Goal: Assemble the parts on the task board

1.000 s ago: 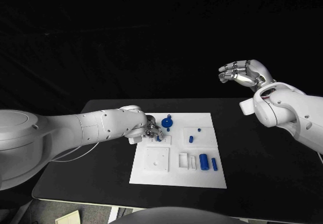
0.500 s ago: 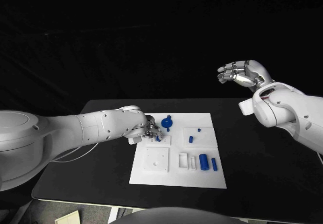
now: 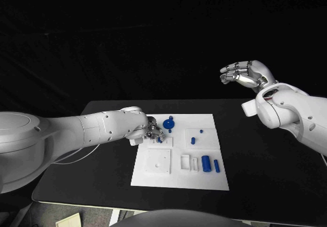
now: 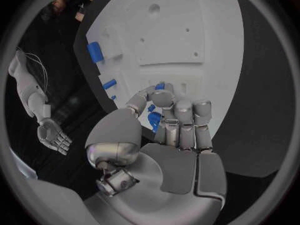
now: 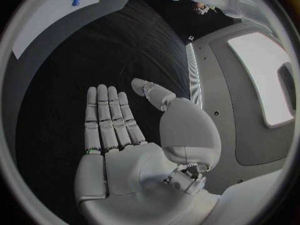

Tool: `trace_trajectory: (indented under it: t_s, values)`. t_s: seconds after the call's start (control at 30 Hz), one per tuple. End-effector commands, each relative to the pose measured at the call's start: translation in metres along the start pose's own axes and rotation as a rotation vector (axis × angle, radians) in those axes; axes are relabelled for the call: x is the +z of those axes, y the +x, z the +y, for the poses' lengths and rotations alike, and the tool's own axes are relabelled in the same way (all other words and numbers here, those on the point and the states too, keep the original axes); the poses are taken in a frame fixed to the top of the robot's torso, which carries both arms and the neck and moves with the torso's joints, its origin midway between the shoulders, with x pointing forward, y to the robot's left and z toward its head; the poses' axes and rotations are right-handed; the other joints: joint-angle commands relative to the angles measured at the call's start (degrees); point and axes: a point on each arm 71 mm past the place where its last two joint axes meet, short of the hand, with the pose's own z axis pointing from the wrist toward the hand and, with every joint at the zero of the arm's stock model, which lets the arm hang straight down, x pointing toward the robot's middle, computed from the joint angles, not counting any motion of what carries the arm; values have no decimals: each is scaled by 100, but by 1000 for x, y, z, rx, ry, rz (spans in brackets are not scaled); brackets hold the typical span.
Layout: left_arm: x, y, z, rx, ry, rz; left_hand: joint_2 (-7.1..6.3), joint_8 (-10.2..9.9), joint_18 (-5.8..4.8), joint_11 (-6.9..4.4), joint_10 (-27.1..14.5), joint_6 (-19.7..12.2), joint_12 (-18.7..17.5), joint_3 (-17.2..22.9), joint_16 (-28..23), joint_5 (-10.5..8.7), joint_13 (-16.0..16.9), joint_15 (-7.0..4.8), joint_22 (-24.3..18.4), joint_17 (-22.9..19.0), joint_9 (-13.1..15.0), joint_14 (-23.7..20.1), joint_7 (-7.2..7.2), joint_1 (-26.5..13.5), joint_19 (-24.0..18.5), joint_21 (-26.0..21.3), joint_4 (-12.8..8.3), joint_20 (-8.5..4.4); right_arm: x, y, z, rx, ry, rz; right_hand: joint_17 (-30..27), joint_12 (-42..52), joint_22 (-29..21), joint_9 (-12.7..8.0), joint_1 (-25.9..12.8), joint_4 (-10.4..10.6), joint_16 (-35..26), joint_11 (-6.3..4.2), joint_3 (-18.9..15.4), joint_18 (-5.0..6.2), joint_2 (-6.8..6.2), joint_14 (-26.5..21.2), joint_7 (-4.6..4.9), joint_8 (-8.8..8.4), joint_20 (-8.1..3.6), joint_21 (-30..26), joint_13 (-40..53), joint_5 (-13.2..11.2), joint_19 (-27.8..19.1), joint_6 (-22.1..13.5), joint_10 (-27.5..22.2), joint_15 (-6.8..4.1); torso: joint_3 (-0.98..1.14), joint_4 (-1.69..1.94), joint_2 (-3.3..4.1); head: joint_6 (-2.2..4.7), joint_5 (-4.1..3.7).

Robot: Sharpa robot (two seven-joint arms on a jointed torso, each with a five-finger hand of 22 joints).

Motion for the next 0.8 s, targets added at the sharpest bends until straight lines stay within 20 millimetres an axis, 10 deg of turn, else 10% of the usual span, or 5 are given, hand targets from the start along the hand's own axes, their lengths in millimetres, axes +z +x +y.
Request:
trace_trajectory:
  t_s: [0.03,0.8]
  values:
    - [1,3,-2,9,8,13,69,11,85,-135,-112,654,37,61,35,39,-7,-339,9,-7,909,285,-554,-9,-7,18,12,-948,0,2,2,6,-13,17,-7,-19,-6,-9,-2,3,-25,3,-40,87,76,18,25,-4,49,-22,-11,25,-7,-14,37,21,0,2,0,-4,-3]
    - [1,6,-1,8,7,39,64,3,87,-136,-110,660,44,82,42,31,-13,-338,11,-12,922,285,-555,-7,-9,19,9,-947,0,2,2,6,-12,20,-23,-29,-2,-21,5,-5,-40,-1,-51,91,81,12,27,-5,57,-41,-55,93,-18,-17,41,22,5,0,1,-10,-16]
